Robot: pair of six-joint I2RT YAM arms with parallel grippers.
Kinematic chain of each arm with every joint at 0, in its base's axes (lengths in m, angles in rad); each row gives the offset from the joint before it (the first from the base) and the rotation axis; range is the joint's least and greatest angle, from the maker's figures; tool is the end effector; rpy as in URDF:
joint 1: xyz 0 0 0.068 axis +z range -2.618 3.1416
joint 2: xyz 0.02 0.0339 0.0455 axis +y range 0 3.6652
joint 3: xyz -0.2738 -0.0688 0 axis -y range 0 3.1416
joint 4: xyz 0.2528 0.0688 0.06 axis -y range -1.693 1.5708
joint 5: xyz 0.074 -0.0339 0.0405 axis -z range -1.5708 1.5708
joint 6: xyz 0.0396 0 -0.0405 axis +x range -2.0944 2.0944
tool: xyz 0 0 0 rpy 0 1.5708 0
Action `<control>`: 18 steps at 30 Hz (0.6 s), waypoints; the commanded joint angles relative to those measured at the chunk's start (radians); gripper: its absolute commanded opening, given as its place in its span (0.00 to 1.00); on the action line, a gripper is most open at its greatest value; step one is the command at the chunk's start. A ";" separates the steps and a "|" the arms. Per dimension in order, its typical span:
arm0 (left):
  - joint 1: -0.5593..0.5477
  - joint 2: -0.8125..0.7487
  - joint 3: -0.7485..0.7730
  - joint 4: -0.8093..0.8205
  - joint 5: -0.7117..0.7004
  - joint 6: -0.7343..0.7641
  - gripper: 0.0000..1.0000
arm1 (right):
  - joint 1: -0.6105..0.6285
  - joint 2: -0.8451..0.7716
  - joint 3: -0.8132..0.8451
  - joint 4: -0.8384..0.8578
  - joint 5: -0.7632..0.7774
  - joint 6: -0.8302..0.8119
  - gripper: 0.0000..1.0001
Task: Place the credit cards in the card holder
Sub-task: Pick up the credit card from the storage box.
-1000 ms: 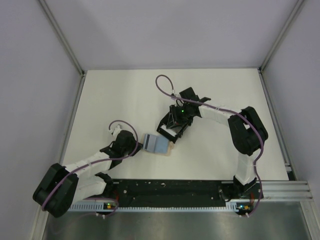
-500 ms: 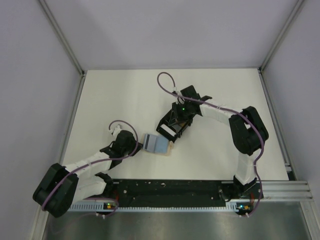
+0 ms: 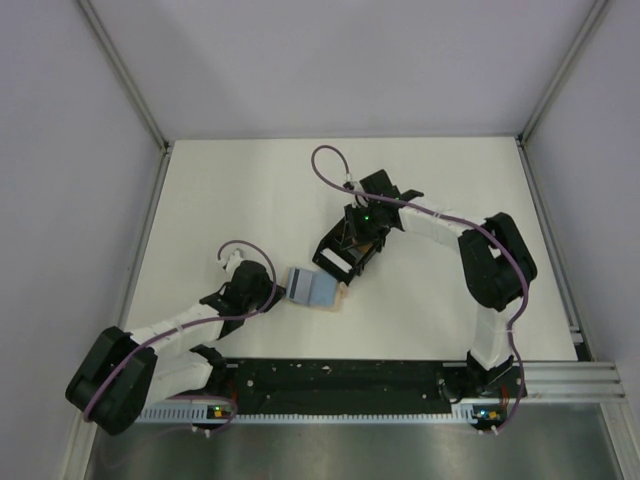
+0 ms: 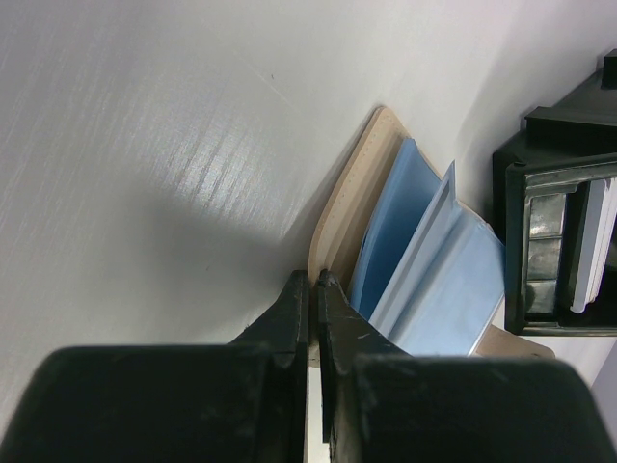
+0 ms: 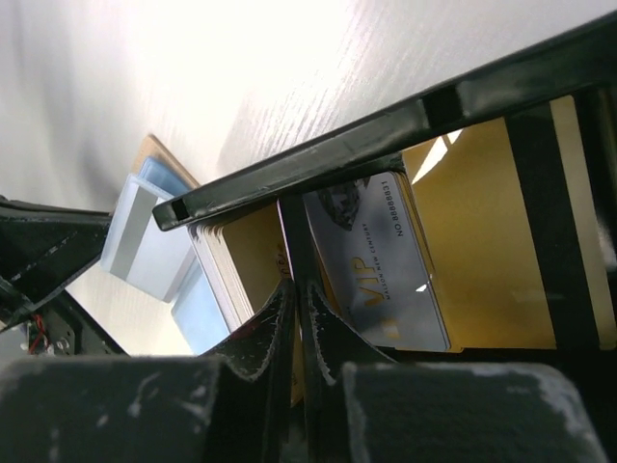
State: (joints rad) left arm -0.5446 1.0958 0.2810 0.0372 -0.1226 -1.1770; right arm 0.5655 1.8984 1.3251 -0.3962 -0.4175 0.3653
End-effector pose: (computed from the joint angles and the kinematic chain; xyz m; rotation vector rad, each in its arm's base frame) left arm 0.1672 -0.0956 0.1347 -0.8220 2.3099 -0.6804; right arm 0.3421 0.2361 0.1952 -0.4388 2.6241 0.8720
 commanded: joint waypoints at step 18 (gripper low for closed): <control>0.000 0.015 -0.006 -0.051 0.021 0.020 0.00 | 0.069 0.036 0.077 -0.124 0.112 -0.120 0.12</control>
State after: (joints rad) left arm -0.5446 1.0958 0.2806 0.0372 -0.1188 -1.1755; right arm 0.6003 1.9095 1.3582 -0.4816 -0.3584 0.2848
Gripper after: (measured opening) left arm 0.023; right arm 0.119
